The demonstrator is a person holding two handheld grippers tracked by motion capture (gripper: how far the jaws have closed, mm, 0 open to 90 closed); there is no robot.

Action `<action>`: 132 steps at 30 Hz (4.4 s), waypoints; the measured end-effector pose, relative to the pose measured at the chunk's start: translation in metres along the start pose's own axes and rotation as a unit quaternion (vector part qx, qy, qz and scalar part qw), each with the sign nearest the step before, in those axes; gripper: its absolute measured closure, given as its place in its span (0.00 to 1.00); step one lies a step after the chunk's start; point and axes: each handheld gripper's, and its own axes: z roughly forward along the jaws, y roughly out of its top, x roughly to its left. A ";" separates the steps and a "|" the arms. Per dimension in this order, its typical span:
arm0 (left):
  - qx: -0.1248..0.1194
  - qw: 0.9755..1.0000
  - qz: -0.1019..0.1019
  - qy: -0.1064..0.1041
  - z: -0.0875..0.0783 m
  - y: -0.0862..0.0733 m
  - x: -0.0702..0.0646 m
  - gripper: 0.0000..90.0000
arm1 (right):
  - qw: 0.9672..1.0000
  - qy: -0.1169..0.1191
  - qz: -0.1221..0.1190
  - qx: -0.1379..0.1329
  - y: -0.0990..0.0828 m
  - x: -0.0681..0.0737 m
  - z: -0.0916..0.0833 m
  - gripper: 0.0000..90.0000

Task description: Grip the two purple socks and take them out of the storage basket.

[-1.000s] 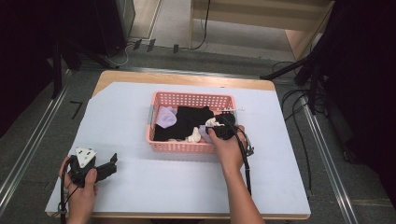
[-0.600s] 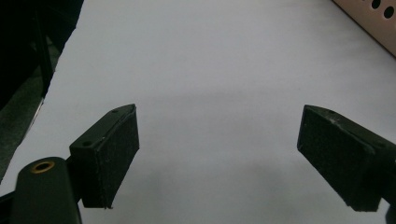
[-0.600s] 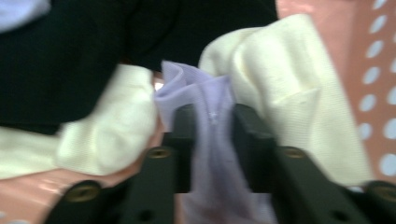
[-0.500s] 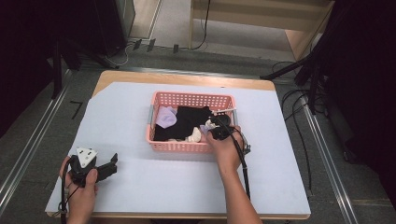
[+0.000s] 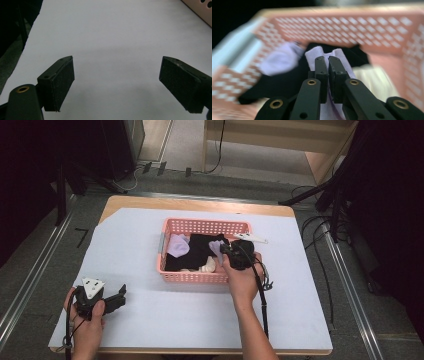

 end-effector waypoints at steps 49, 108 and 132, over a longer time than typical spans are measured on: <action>-0.017 1.000 -0.003 0.002 -0.003 -0.001 0.000 0.15 | 0.972 -0.104 0.012 -0.210 -0.032 -0.113 -0.071 0.97; -0.019 1.000 -0.007 -0.007 -0.004 -0.002 0.002 0.15 | 0.987 -0.044 -0.085 -0.131 0.017 0.033 0.030 0.55; -0.015 1.000 -0.009 -0.008 -0.003 -0.001 0.002 0.15 | 0.995 -0.016 -0.095 0.027 0.011 0.081 0.117 0.54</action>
